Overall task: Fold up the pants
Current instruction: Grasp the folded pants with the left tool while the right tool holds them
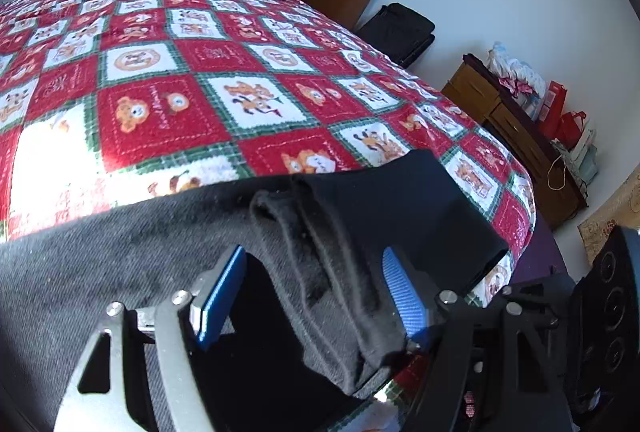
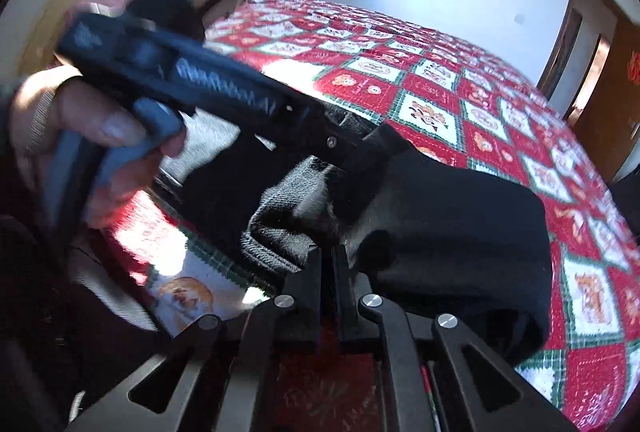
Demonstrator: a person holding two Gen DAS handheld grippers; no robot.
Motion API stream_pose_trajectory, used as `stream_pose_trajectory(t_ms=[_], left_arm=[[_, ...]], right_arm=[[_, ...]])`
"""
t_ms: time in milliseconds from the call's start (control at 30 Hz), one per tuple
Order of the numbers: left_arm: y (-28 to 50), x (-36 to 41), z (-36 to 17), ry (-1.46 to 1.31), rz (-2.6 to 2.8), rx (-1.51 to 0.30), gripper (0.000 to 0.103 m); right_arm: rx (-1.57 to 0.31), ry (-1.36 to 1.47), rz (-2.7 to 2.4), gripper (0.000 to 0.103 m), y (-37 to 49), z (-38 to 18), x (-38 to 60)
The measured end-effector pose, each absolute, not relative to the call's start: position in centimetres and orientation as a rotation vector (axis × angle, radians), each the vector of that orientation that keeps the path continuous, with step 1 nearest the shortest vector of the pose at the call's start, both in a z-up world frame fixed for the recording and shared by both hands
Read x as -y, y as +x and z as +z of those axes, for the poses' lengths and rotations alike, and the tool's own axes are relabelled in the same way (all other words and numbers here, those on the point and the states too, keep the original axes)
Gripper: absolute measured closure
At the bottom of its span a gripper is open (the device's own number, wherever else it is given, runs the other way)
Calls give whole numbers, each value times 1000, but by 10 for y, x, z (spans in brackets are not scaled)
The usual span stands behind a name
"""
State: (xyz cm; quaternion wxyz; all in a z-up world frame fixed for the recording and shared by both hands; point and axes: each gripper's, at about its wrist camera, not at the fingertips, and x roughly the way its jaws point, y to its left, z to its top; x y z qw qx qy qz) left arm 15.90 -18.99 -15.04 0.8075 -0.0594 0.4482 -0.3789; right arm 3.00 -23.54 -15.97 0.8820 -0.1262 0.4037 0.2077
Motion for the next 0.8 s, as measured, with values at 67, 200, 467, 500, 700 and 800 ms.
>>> stream_pose_trajectory(t_ms=[67,200,467,500,700,800], left_arm=[[160,194,-149,-126,-812,-959,40],[157,202,-152,-93,-807,-969,79],[157,179,-137,-162,-803,-943,93],[157,173,-133,-180,-800,-941,93],[161,127,-119,-263,-744,-935,93],[162,107,-121,-284,-707,-941,93]], right_arm=[[-800,-210,400,89,27,-150,249],[-688,-62,355,65,24,-130,278],[-581,144,183,57,28,-114,323],[-577,169,168,54,31,-115,329],[-641,294,112,44,40,-125,354],[-650,279,113,44,39,-127,350]])
